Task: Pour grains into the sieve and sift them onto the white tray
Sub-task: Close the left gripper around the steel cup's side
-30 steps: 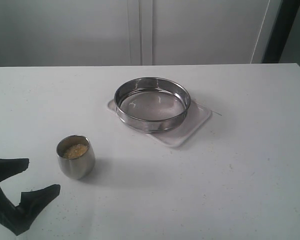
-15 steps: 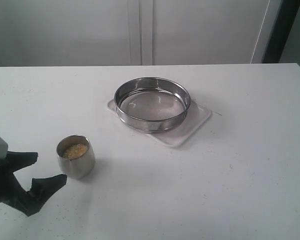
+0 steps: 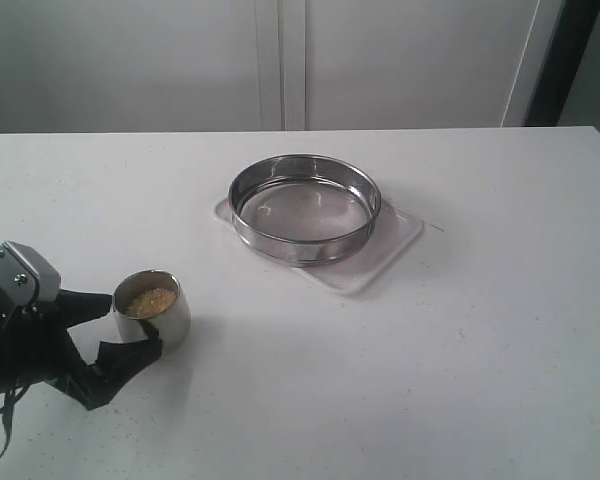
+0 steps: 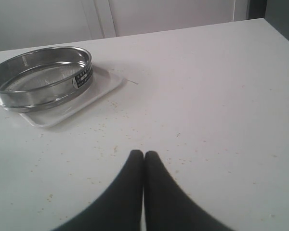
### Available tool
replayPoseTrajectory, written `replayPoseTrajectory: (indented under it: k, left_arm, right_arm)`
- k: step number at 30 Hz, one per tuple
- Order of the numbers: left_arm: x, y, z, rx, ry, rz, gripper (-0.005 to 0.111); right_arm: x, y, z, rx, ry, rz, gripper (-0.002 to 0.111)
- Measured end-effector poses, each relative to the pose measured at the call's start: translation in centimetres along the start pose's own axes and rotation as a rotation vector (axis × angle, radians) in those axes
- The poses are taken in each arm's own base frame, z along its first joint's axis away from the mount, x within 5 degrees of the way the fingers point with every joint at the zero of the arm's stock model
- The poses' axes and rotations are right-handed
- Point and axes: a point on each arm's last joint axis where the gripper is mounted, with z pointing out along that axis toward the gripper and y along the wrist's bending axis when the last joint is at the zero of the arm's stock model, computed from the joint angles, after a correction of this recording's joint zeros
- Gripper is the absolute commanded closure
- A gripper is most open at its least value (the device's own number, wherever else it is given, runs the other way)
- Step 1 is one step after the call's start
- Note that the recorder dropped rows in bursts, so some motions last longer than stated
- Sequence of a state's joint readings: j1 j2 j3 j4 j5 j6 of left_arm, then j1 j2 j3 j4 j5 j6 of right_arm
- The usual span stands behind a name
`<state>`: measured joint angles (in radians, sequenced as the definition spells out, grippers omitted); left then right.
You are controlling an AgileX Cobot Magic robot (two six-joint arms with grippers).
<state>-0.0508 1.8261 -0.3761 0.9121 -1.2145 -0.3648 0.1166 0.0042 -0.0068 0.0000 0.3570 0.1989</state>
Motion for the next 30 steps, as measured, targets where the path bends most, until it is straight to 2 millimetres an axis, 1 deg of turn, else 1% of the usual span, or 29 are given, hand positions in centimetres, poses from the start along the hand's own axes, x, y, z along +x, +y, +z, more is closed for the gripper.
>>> replayPoseTrajectory:
  k: [4, 9, 13, 23, 27, 30]
  left_arm:
    - [-0.2, -0.2, 1.6, 0.043, -0.002, 0.028, 0.012]
    - [-0.8, 0.3, 2.7, 0.050, -0.022, 0.047, 0.012]
    - [-1.2, 0.7, 3.1, 0.044, -0.037, 0.058, 0.012]
    - [-1.9, 0.6, 3.9, 0.056, -0.038, 0.089, 0.013]
    - [-1.6, 0.7, 4.0, 0.050, -0.011, 0.088, 0.013]
    - [-1.0, 0.7, 4.2, 0.052, 0.011, 0.083, 0.013]
  right_arm:
    - [0.0, 0.0, 0.0, 0.000, 0.000, 0.000, 0.108]
    - [0.0, 0.0, 0.0, 0.000, 0.000, 0.000, 0.108]
    - [0.0, 0.0, 0.0, 0.000, 0.000, 0.000, 0.108]
    - [0.0, 0.0, 0.0, 0.000, 0.000, 0.000, 0.108]
    - [0.0, 0.0, 0.0, 0.000, 0.000, 0.000, 0.108]
    - [0.0, 0.0, 0.0, 0.000, 0.000, 0.000, 0.108]
